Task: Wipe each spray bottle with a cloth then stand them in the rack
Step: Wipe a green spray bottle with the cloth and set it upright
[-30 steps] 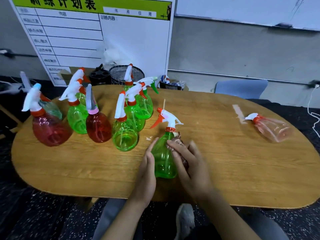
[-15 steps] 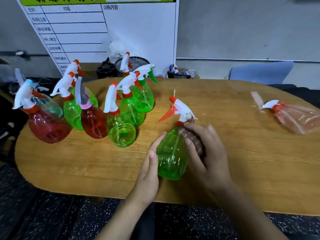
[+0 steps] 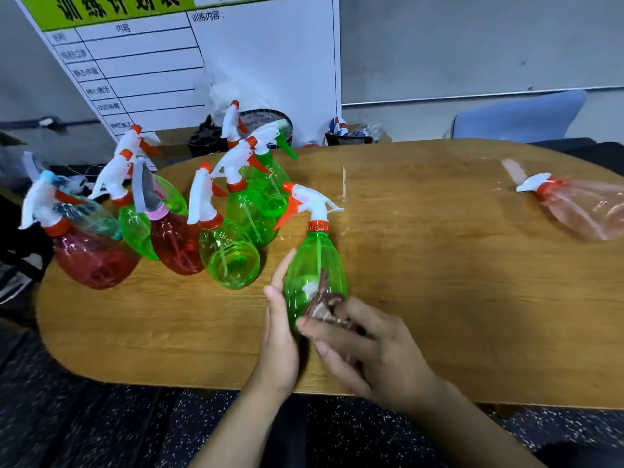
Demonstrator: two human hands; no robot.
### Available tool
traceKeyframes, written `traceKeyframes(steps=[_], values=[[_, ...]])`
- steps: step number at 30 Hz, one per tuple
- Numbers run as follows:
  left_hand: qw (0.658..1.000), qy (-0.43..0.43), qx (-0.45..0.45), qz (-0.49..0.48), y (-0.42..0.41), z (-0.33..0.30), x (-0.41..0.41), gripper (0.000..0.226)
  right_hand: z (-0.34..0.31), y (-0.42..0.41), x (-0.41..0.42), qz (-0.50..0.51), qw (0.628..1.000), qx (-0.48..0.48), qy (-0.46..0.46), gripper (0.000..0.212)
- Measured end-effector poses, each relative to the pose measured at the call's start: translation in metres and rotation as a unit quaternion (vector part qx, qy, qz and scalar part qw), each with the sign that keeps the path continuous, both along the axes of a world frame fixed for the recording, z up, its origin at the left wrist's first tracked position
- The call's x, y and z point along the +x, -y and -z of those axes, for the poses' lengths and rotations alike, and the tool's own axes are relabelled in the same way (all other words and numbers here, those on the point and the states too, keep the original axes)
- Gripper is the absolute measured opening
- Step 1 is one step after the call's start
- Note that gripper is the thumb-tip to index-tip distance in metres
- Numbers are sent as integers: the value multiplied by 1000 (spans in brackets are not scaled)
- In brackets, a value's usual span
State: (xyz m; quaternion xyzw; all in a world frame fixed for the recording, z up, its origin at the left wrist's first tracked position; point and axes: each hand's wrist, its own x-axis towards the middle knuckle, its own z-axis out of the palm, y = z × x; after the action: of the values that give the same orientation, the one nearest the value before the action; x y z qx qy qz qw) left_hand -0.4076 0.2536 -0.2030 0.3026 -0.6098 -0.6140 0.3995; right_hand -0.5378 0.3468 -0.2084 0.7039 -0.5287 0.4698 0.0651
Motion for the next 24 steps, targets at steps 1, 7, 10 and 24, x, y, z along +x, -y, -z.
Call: traceKeyframes(steps=[1,7,10,24], values=[[1000,4,-2,1,0,1,1,79,-4,1,-2,19,999,-8,45,28],[999,23,-21,21,1,8,3,78,-20,18,-21,136,979,33,146,34],[1000,8,-9,14,1,6,4,79,-14,19,-12,124,984,30,127,35],[999,-25,-4,-28,0,-1,2,84,1,9,2,122,927,9,355,29]])
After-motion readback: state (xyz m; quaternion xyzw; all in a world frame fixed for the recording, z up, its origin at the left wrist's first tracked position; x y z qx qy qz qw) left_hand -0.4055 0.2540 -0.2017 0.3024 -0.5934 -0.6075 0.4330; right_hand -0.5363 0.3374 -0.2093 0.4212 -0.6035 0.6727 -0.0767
